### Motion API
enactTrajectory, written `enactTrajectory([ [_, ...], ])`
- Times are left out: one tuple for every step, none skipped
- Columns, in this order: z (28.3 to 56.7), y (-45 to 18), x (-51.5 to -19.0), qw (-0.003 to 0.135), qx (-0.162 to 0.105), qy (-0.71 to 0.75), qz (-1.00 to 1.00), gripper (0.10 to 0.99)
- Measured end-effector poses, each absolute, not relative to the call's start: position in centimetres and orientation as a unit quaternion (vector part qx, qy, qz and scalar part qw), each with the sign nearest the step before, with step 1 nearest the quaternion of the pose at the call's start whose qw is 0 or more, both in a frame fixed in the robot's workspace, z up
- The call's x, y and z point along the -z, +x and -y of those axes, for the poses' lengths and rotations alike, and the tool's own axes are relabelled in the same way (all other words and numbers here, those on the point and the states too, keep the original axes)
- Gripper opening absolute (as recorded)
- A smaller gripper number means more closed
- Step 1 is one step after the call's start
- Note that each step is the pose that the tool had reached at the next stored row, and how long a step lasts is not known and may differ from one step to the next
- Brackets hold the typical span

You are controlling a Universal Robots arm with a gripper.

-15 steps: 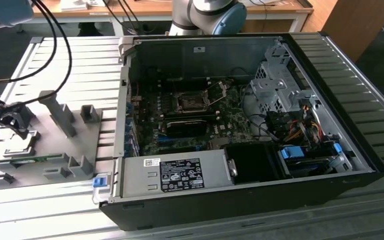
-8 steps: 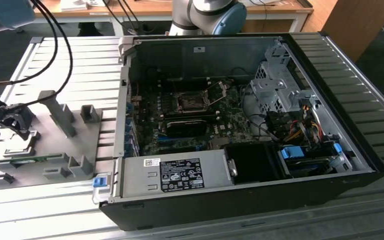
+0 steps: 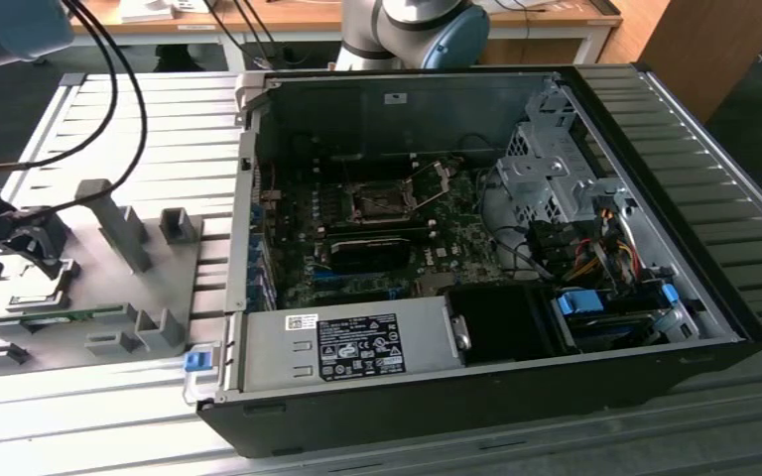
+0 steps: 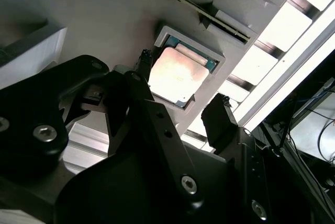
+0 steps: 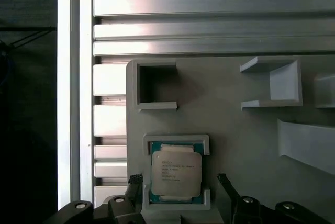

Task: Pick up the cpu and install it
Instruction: 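Pick up the cpu and move it towards the insertion slot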

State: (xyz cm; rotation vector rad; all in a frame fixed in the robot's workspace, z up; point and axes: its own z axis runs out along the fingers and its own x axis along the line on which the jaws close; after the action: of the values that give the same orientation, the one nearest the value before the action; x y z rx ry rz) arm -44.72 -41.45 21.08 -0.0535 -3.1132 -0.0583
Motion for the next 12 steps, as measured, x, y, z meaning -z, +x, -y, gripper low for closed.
enactTrajectory([
  [41.45, -44.72, -21.05, 0.014, 0.019, -0.017, 1.000, 0.663],
  [41.45, -44.72, -21.02, 0.014, 0.018, -0.017, 1.000, 0.663],
  [41.45, -44.71, -20.98, 0.014, 0.018, -0.017, 1.000, 0.663],
  [41.45, -44.71, -20.94, 0.014, 0.018, -0.017, 1.000, 0.663],
  [41.45, -44.72, -20.91, 0.014, 0.018, -0.017, 1.000, 0.663],
  [41.45, -44.72, -20.89, 0.014, 0.017, -0.017, 1.000, 0.663],
  [41.45, -44.72, -20.87, 0.014, 0.017, -0.017, 1.000, 0.663],
  [41.45, -44.72, -20.86, 0.014, 0.017, -0.017, 1.000, 0.663],
  [41.45, -44.72, -20.82, 0.014, 0.017, -0.017, 1.000, 0.663],
  [41.45, -44.72, -20.76, 0.014, 0.017, -0.017, 1.000, 0.663],
  [41.45, -44.72, -20.75, 0.014, 0.017, -0.017, 1.000, 0.663],
  [41.45, -44.72, -20.74, 0.014, 0.017, -0.017, 1.000, 0.663],
])
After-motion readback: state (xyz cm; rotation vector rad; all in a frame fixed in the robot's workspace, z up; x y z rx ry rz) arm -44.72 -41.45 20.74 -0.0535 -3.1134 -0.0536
